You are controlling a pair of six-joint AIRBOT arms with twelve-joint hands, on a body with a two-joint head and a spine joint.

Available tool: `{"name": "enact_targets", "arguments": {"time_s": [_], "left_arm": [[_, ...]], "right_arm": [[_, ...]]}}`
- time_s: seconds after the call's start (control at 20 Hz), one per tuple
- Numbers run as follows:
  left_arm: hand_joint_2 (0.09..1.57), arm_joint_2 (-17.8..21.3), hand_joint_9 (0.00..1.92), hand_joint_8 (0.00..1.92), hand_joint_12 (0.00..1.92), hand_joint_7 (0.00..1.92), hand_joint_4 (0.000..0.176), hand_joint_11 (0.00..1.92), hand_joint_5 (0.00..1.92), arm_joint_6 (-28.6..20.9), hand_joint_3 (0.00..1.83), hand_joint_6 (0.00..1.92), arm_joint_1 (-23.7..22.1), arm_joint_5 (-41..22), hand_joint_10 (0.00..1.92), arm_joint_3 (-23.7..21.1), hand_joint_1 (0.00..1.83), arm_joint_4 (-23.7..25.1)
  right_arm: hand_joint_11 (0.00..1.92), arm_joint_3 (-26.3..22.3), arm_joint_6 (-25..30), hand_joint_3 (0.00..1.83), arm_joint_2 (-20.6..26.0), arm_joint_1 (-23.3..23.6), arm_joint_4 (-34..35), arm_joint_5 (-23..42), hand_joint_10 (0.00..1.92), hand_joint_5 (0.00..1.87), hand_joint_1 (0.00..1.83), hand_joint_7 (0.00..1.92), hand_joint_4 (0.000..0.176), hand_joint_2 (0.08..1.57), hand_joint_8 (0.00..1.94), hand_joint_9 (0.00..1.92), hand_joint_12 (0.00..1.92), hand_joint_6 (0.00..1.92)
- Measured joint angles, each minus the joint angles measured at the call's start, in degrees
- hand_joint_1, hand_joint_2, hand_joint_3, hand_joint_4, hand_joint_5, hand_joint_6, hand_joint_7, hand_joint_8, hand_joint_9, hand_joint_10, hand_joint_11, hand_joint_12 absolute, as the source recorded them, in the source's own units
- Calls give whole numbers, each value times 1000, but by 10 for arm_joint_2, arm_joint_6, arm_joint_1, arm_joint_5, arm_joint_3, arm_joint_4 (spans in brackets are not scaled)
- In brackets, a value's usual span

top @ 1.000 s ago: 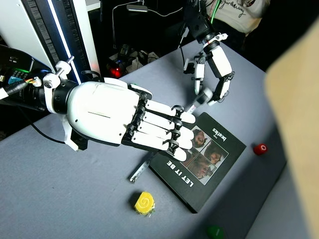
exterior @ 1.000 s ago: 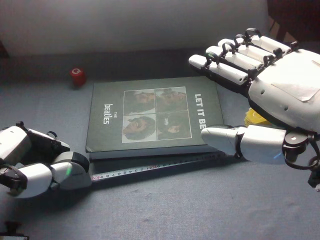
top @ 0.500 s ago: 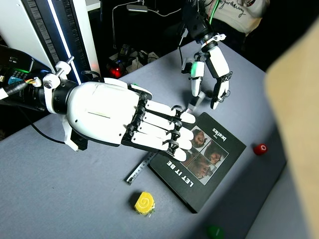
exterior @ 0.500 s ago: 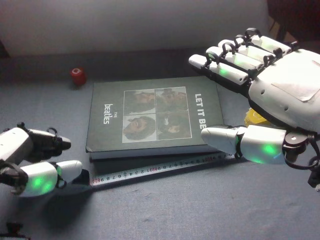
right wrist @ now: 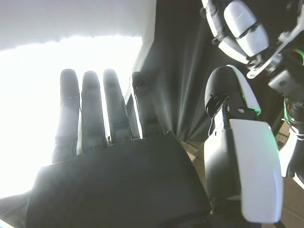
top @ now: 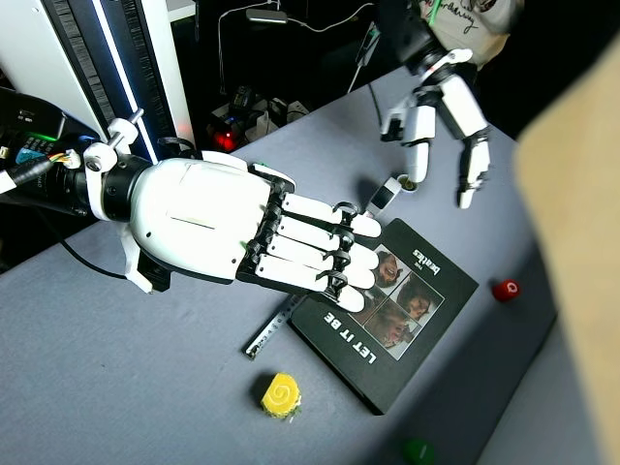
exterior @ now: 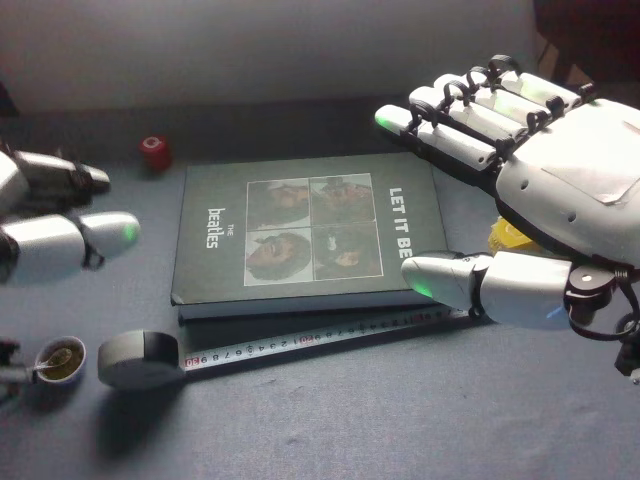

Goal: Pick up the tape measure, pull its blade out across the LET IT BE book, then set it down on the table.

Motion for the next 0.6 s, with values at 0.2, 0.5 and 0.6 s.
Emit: {"name": "enact_targets", "arguments": {"time_s": [0.2,0.5,0.6], "left_arm": [[1066,9,832,13,735,873,0,505,801,51,0,9,-77,57,24,17,576,2],[1042,9,680,1094,1569,714,0,766,809,264,1,760,-253,206,1489,8,744,-70],[1075,8,826,1695,1907,742,0,877,672,415,4,1559,-301,220,1897,-26,782,-167]], "right_arm": [[49,0,7,0,0,0,-1,-2,86,411,58,447,5,1176,50,436,1163,66],[1046,-1,16,0,0,0,0,-9,1845,666,534,768,0,1151,1456,897,1920,1560],[1464,-2,18,0,0,0,-1,-10,1918,724,726,905,0,1154,1922,1176,1921,1907]]}}
